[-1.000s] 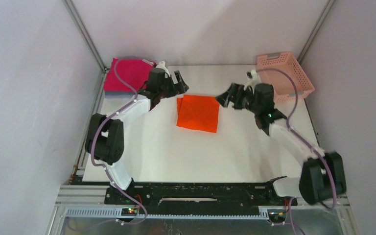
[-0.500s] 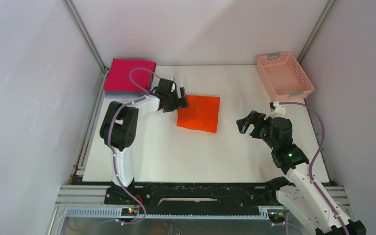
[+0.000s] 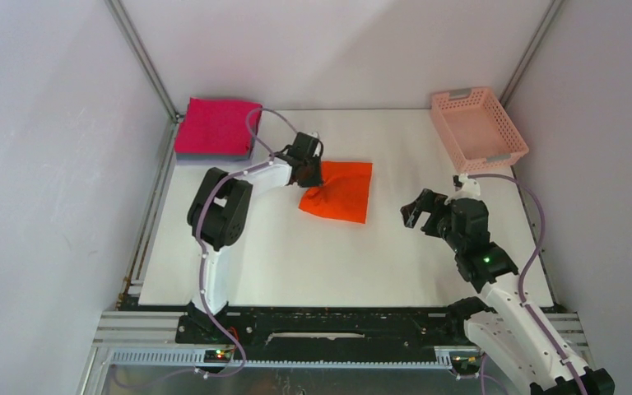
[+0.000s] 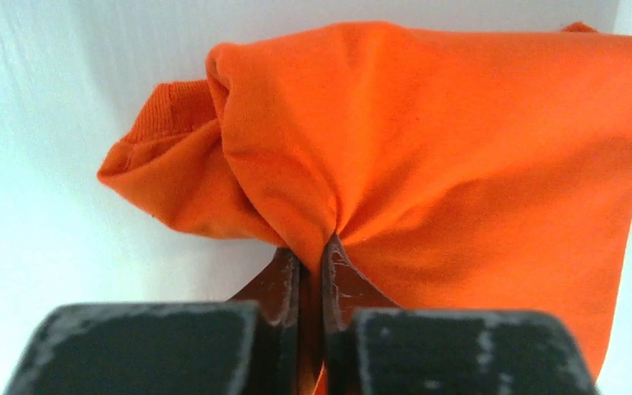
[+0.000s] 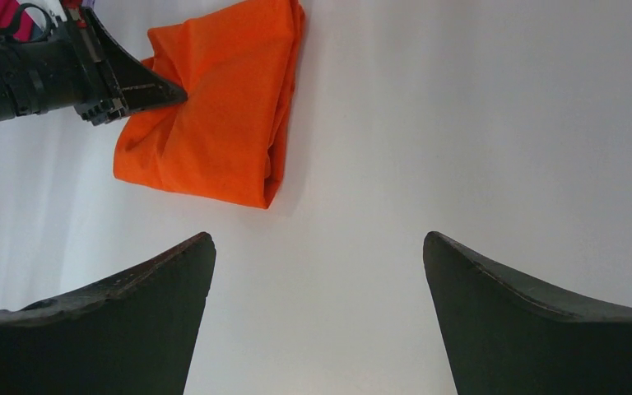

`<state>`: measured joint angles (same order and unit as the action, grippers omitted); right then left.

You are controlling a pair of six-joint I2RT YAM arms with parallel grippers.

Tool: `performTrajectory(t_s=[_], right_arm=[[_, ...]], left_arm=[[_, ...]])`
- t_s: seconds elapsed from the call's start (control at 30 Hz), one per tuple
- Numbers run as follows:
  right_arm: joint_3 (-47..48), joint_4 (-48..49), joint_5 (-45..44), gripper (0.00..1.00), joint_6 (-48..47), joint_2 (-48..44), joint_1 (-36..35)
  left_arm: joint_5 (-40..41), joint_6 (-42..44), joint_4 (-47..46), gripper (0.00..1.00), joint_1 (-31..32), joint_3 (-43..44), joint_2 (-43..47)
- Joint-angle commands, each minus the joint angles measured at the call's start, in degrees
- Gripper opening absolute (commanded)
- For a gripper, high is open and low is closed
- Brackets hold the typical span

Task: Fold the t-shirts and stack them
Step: Pick up the T-shirt from the center of the board, then place the T-shirt at the corner of the board.

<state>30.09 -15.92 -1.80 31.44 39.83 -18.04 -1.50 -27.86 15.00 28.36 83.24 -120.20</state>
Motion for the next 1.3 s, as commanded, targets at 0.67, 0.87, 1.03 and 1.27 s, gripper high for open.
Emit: performTrajectory(t_s=[0.67,0.87,1.03,1.27], right_arm=[[-0.29,0.18,-3.64,1.0,-1.84,-1.73,1.08],[-0.29,0.37,-3.97,1.0,-1.96,-0.95,1.38],[-0.29,0.92,-4.71,1.0,-1.96,0.23,1.64],[-0.29,1.64,-5.85,1.0,-2.01,2.29,2.01]], left_arm=[[10.87,34.88,12.19,0.0,-3.21,12.56,14.47],[12.91,42.05,13.12,0.0,-7.42,18.11,13.94],[12.87,46.9,17.7,0.0,-10.27,26.24,11.66],[16.01,49.15,23.95,0.0,-12.42,37.84,8.41]])
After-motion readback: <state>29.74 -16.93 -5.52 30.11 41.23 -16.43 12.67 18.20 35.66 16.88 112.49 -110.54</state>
